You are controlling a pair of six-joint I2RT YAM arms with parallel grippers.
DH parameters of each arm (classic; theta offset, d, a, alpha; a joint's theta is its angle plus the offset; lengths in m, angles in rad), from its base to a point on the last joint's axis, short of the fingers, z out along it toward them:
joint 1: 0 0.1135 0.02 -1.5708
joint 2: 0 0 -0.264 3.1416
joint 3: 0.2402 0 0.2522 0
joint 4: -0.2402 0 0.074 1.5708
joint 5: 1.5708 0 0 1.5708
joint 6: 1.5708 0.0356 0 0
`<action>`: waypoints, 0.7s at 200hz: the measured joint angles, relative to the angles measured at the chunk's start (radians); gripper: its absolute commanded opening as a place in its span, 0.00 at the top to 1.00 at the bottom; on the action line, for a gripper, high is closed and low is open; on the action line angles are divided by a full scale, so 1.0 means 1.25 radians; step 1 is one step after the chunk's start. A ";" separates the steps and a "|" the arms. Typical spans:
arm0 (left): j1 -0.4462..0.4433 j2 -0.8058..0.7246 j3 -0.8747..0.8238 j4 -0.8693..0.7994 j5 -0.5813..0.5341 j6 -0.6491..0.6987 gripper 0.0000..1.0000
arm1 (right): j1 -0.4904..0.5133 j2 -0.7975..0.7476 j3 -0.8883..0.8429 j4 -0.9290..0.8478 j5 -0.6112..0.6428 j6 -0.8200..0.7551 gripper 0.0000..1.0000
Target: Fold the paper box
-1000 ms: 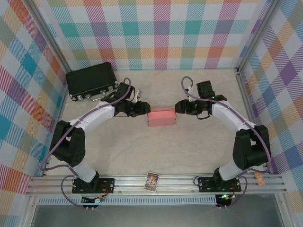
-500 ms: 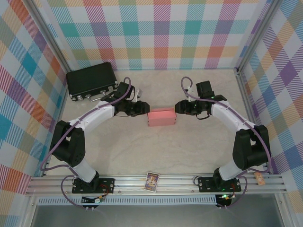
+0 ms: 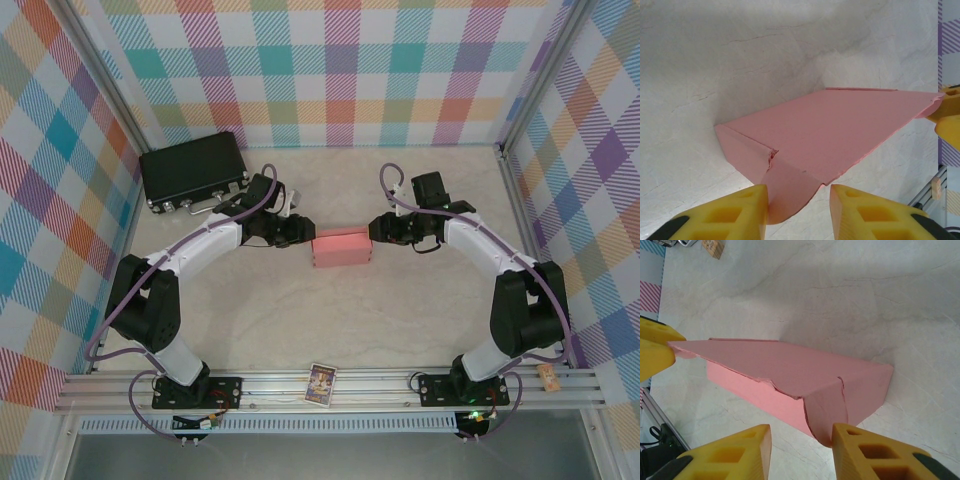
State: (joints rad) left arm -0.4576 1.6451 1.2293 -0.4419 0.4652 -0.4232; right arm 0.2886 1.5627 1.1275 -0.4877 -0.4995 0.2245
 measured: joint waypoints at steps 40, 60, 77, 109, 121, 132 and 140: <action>0.000 0.001 0.000 0.000 0.009 -0.002 0.68 | 0.002 0.001 0.000 0.000 -0.006 0.002 0.67; -0.002 0.002 0.000 0.001 0.014 -0.005 0.68 | 0.005 0.001 0.000 0.000 -0.006 0.003 0.68; -0.004 0.008 0.004 0.001 0.017 -0.006 0.69 | 0.007 0.004 0.000 0.000 -0.008 0.005 0.69; -0.005 0.016 0.009 0.005 0.020 -0.010 0.71 | 0.008 0.011 0.000 0.001 -0.009 0.005 0.70; -0.005 0.017 0.010 0.006 0.020 -0.012 0.71 | 0.009 0.011 0.001 0.000 -0.009 0.005 0.70; -0.005 0.018 0.010 0.006 0.020 -0.015 0.71 | 0.011 0.011 0.001 0.000 -0.009 0.006 0.70; -0.005 0.018 0.010 0.006 0.020 -0.016 0.71 | 0.011 0.011 0.001 0.000 -0.009 0.006 0.71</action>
State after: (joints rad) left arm -0.4641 1.6672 1.2423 -0.4343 0.4904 -0.4427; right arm 0.3019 1.5764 1.1286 -0.4873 -0.5102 0.2317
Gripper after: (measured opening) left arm 0.288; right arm 0.299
